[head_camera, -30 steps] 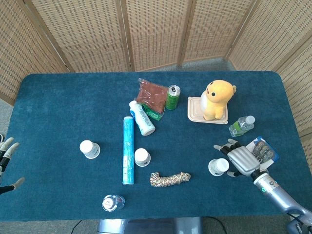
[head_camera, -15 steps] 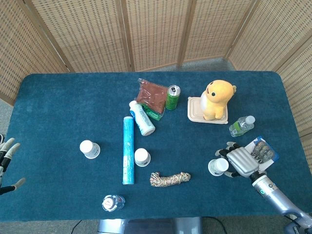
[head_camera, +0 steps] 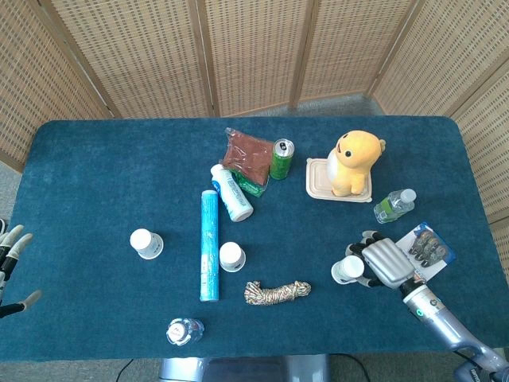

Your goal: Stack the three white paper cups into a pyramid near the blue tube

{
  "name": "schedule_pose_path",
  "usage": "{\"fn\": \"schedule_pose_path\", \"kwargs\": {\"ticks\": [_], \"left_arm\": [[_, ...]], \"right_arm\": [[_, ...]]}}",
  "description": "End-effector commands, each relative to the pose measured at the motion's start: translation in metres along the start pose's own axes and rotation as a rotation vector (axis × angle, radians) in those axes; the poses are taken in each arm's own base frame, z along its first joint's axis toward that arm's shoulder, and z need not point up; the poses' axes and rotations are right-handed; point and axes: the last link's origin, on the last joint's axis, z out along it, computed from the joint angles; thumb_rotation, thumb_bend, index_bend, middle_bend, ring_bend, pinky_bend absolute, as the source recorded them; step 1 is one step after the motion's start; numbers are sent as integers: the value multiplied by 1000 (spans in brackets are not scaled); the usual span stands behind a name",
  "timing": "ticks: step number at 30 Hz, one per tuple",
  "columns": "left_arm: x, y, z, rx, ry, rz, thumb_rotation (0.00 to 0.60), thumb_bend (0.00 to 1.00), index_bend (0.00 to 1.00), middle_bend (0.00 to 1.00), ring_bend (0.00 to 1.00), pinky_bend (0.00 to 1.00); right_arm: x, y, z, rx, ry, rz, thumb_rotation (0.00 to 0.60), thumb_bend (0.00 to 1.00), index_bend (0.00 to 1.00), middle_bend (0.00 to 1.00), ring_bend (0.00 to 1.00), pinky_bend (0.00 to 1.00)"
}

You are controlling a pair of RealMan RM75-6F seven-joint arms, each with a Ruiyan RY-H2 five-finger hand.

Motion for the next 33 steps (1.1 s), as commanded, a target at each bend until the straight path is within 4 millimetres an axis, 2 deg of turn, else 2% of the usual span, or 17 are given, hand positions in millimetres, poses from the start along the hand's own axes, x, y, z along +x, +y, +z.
{"fn": "schedule_pose_path", "kwargs": {"ticks": [1,8,18,33], "left_arm": [[-1,1,0,-2,-1,2,600,221,0,0,0,0],[0,0,-1,4,-1,-2,600,222,0,0,0,0],[1,-2,-2,8,6,-1,600,222,0,0,0,0],[1,-4,-1,9,2,-3,600,222,0,0,0,0]], "right_arm": [[9,-14,15,25,27,12,600,330,412,535,400,251],[16,-49,47,69,53,53,600,325,412,535,399,250],[10,-94,88,83,51,96,600,326,412,535,400,251],[6,-137,121,64,38,121,600,313,411,534,400,250]]}}
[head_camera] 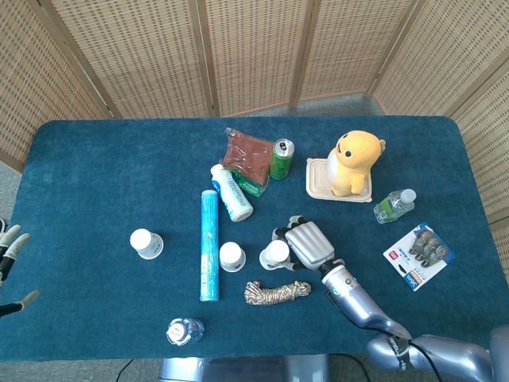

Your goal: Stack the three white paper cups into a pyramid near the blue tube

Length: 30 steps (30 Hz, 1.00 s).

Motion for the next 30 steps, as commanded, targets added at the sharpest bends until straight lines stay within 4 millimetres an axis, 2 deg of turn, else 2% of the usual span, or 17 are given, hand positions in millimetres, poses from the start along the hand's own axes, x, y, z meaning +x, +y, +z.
{"fn": "schedule_pose_path", "kwargs": {"ticks": [1,14,30], "left_arm": [[0,0,0,0,2,-1,600,222,0,0,0,0],[3,-3,-1,5,8,-9,600,222,0,0,0,0],[5,-4,-1,6,11,-15,600,222,0,0,0,0]], "right_arm": [[-3,-11,8,2,-3,12,600,311,411,534,400,250],[-13,-33,17,5,10,-15,600,303,411,534,399,251],[-15,-25,20,-21,20,-39,600,272,407,526,399,250]]}}
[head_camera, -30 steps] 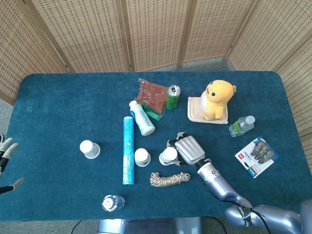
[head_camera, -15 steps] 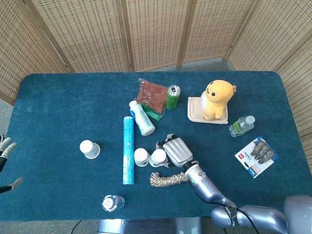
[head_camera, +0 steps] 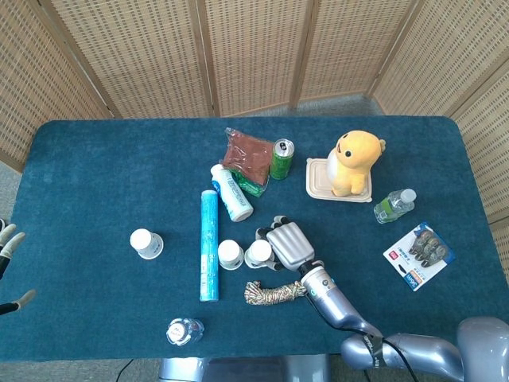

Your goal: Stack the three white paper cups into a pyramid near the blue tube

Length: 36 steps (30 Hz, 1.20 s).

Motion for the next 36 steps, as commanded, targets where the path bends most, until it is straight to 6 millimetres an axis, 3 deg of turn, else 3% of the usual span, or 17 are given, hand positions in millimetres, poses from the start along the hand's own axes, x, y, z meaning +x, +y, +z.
{"fn": "schedule_pose_path", "kwargs": {"ticks": [1,6,12,20,26,36], "left_arm": [[0,0,0,0,0,-1,600,222,0,0,0,0],[1,0,0,0,5,-3,600,222,0,0,0,0],[1,-1,0,1,3,-2,600,222,0,0,0,0],[0,0,0,2,1,3,600,222,0,0,0,0],[1,0,0,3,3,-3,600,222,0,0,0,0],[3,0,-1,0,9,-11,600,221,0,0,0,0]], "right_arm": [[-1,3,-1,-4,-1,-8,600,272,406,525,400,250],[-2,6,-1,-9,-2,-10,600,258,392,514,398,251],[2,7,-4,14,6,9,600,139,283,474,387,250],[6,8,-8,36,21,-8,600,92,258,438,371,251],[23,14,-20,58,64,1,600,74,227,382,335,250],[58,51,-58,24,191,42,600,67,221,370,311,250]]}}
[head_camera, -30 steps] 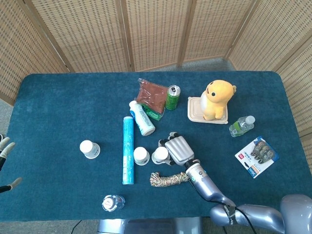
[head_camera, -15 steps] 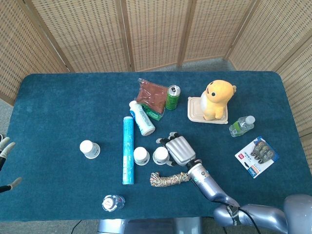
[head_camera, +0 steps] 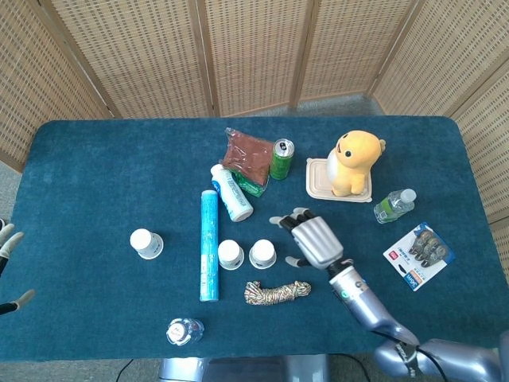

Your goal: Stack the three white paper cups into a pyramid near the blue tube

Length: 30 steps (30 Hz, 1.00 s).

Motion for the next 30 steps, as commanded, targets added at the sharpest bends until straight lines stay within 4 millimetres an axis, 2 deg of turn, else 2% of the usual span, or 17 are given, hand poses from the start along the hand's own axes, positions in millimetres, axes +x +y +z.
{"fn": "schedule_pose_path", "kwargs": {"ticks": [1,8,21,25,30], "left_arm": [[0,0,0,0,0,-1,600,221,0,0,0,0],[0,1,0,-2,-1,0,600,222,0,0,0,0],[5,0,-2,12,17,-9,600,222,0,0,0,0],[8,0,-3,16,30,-12,600,222,0,0,0,0],[9,-1,-4,22,34,-8,600,222,0,0,0,0]], "right_arm": [[17,16,-16,-24,60,4,600,66,220,369,309,250],[39,51,-42,-108,149,40,600,47,217,357,293,144],[64,110,-95,-177,227,-29,600,30,215,353,285,136],[71,121,-114,-226,264,-9,600,25,202,338,264,135],[69,127,-147,-288,238,-41,600,1,127,253,193,136]]}}
